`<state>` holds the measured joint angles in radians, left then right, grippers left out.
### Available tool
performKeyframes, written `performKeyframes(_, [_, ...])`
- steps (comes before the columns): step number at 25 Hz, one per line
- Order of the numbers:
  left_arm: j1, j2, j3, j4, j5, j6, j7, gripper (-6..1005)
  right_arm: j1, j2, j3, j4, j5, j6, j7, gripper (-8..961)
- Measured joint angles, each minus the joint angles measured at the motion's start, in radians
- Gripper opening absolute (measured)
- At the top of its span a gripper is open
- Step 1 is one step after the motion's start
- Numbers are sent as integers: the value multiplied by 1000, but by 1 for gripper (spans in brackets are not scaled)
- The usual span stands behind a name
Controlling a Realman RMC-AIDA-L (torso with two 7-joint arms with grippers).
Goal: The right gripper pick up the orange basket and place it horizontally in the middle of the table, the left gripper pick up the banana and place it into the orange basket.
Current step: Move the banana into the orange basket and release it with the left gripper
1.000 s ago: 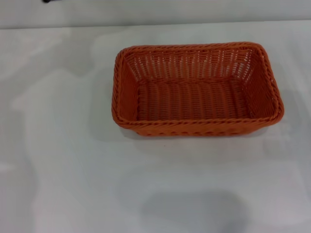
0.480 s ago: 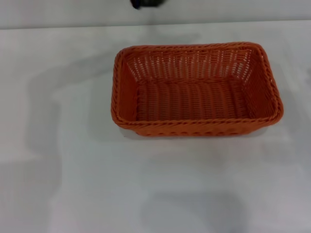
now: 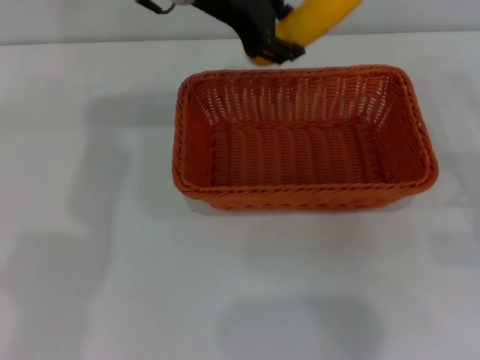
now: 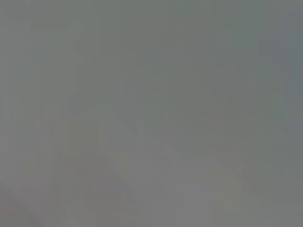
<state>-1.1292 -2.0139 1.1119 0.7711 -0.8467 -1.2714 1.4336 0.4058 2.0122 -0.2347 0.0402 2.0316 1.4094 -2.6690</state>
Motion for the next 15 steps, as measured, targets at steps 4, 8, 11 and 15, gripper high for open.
performKeyframes(4, [-38, -18, 0, 2, 78, -76, -77, 536, -1, 0, 0, -10, -1, -1, 0, 857])
performKeyframes(8, [-46, -33, 1, 5, 93, -104, -123, 537, -8, 0, 1, -13, -1, -1, 0, 857])
performKeyframes(11, [-49, -42, 4, 8, 110, -104, -144, 538, -13, 0, 4, -15, 0, -1, 0, 857])
performKeyframes(15, [-53, -45, 34, 9, 135, -114, -164, 540, -17, 0, 5, -15, 1, -1, 0, 857])
